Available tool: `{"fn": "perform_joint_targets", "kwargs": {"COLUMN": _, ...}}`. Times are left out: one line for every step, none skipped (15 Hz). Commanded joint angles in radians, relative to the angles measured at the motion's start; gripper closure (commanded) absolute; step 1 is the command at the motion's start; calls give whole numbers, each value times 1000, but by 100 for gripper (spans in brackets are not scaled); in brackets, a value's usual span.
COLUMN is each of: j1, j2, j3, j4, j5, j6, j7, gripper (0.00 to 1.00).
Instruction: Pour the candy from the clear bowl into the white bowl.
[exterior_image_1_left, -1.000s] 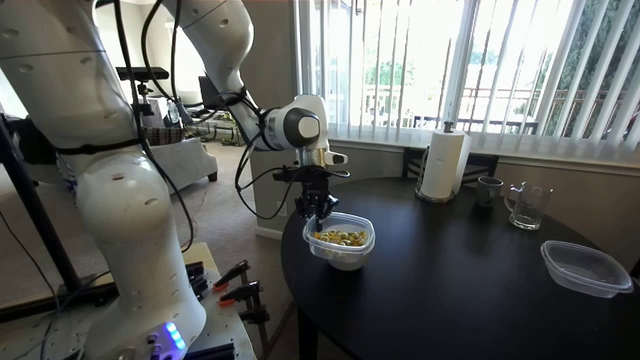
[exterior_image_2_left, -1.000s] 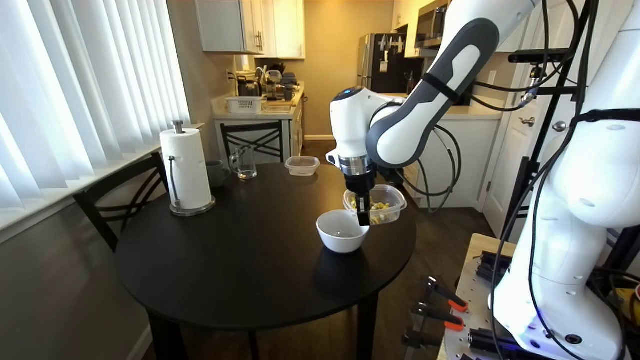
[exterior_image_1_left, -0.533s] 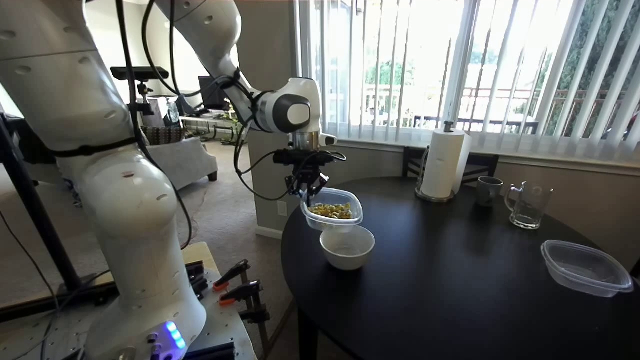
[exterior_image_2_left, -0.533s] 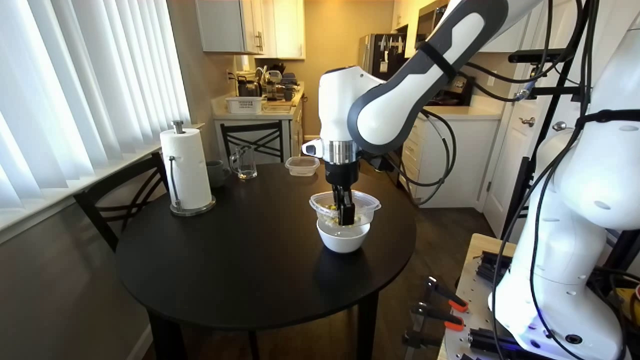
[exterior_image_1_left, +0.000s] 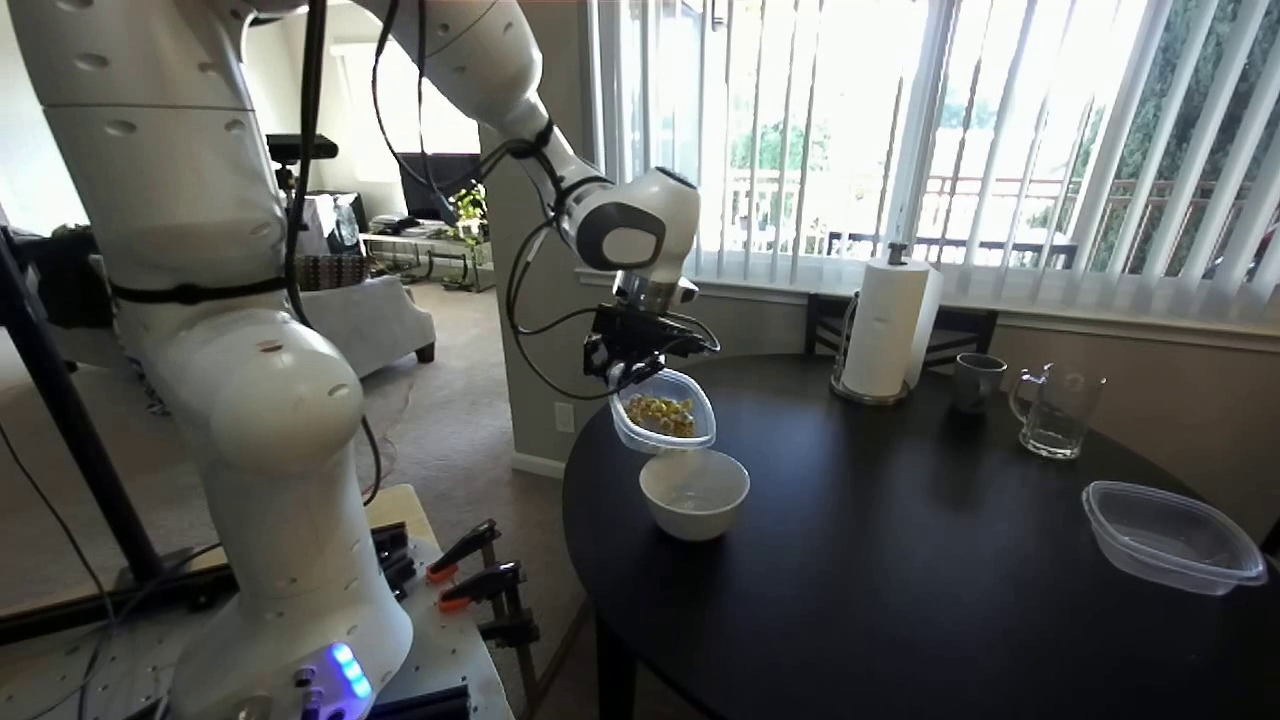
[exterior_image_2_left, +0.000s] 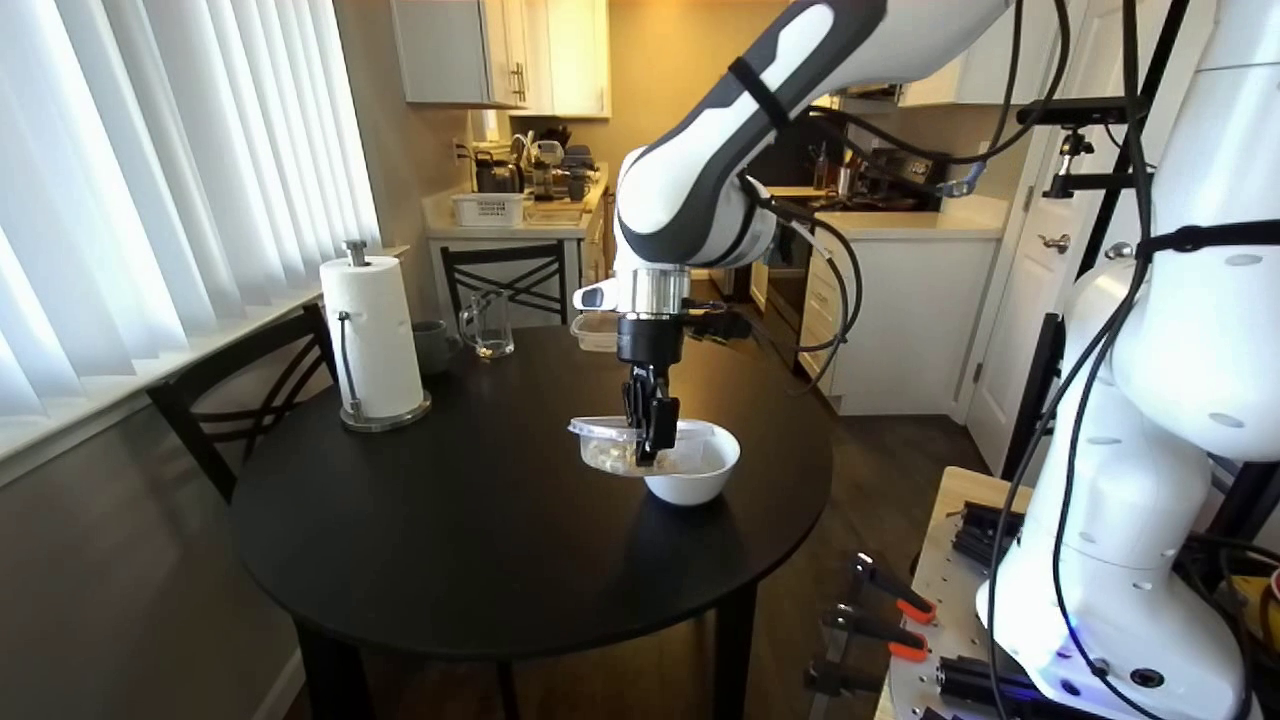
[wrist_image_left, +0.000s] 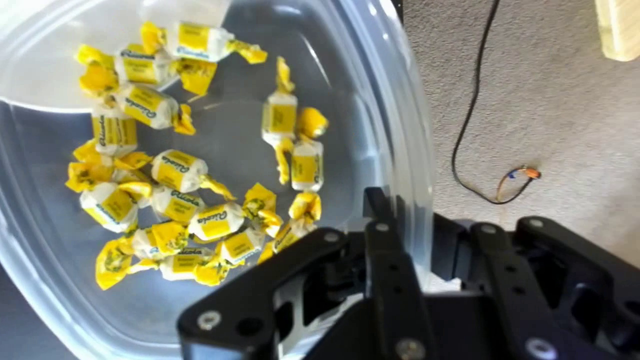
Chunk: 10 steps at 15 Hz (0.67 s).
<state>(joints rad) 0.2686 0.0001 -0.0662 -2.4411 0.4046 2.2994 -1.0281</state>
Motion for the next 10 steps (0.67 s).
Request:
{"fn": "perform_joint_targets", "kwargs": {"j1": -129, "j2": 112, "j3": 31, "j4": 122, "j5": 101, "j6": -206, "j7": -187, "gripper": 98}}
{"fn": "perform_joint_targets", "kwargs": {"j1": -160, "j2": 130, "j3": 30, "j4": 147, "j5": 99, "j6": -271, "j7": -183, "gripper": 98}}
{"fn": "perform_joint_targets", "kwargs": {"j1": -187, "j2": 156, "j3": 33, "j4": 175, "j5": 102, "j6": -331, "j7": -182, "gripper": 98}}
{"fn": "perform_joint_targets", "kwargs": {"j1": -213, "j2": 163, "j3": 34, "j4": 186, "j5": 101, "j6": -395, "j7": -169, "gripper": 97}}
{"fn": "perform_joint_targets", "kwargs": {"j1": -234, "j2": 188, "j3": 38, "j4": 208, "j5": 106, "j6": -447, "j7": -156, "gripper": 97}}
{"fn": "perform_joint_targets", "kwargs": {"j1": -254, "j2": 191, "j3": 38, "j4": 210, "j5": 111, "j6": -481, "j7": -151, "gripper": 97}}
{"fn": "perform_joint_targets", "kwargs": {"j1": -270, "j2": 206, "j3": 41, "j4": 223, "j5": 118, "j6": -509, "j7": -145, "gripper": 97}}
{"fn": "perform_joint_targets", "kwargs": {"j1": -286, "j2": 210, "j3": 42, "j4": 224, "j5": 122, "j6": -533, "j7": -148, "gripper": 97}}
{"fn": "perform_joint_targets", "kwargs": {"j1": -296, "j2": 224, "j3": 45, "j4": 233, "j5": 128, "j6": -547, "j7": -145, "gripper": 97}}
{"fn": "perform_joint_targets", "kwargs": {"j1": -306, "j2": 229, "j3": 47, "j4": 237, "j5": 135, "j6": -563, "j7": -145, "gripper": 97}}
